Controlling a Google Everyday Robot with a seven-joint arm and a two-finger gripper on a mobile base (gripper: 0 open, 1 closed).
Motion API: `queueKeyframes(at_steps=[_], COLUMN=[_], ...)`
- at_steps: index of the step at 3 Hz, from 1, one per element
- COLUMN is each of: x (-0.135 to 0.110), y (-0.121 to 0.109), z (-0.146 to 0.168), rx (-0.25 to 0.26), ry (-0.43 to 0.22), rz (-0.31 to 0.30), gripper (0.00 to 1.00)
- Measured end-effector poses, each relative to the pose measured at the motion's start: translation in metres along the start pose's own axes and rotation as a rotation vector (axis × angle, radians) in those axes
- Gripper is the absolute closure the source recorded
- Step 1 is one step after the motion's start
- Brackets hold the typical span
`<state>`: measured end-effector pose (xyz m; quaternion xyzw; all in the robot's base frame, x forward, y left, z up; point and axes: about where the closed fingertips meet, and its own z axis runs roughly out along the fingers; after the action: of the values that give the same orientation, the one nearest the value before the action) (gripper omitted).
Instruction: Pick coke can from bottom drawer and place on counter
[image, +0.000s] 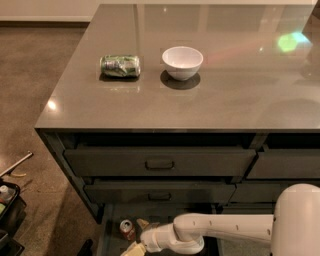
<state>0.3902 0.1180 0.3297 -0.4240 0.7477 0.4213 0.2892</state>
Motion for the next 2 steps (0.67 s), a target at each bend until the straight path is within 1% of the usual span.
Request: queueKeyframes(at_steps=[1, 2], x=[0.006, 0.011], y=[-0.025, -0.068], z=[0.005, 0.039], rx=[0.070, 0.101], ry=[-0.014, -0.032], rz=[0.012, 0.003], gripper=[0.00, 0.00])
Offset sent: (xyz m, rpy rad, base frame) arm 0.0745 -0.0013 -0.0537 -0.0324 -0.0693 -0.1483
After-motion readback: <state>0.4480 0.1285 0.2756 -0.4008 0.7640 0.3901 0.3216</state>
